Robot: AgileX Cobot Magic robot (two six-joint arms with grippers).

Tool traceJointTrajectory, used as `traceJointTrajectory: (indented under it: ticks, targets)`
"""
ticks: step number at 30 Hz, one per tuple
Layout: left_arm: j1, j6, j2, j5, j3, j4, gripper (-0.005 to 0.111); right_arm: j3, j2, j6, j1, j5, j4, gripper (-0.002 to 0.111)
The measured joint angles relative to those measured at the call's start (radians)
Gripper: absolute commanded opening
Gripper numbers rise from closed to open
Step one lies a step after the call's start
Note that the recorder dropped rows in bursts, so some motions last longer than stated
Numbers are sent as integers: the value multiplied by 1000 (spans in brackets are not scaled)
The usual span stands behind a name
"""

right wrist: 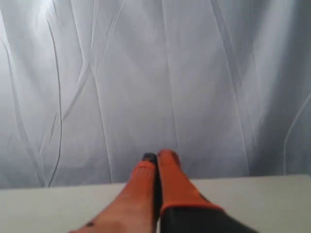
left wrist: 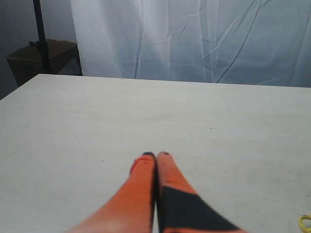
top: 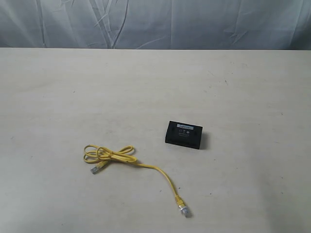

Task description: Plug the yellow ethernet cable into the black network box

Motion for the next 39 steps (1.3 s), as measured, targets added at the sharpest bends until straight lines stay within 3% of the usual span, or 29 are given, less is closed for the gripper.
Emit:
traceJointTrajectory:
  ticks: [10,13,16,20,23,29,39]
  targets:
    - [0,0,0,0,0,0,0,-405,584,-11,0,486,-6,-1]
    - [0,0,0,0,0,0,0,-481,826,-11,0,436,-1,-1]
    - [0,0,0,0,0,0,0,-510,1072,-21,0,266,155,-1]
    - [0,0,0,0,0,0,0,-675,1325,-75,6,457,209,-1]
    - [0,0,0,0,0,0,0,-827,1461,-91,64,568,207,-1]
    - [0,0,0,0,0,0,0,-1034,1680,-136,297,619,207,-1]
    - [0,0,0,0,0,0,0,-1201,1918,-144,496,677,213,-1]
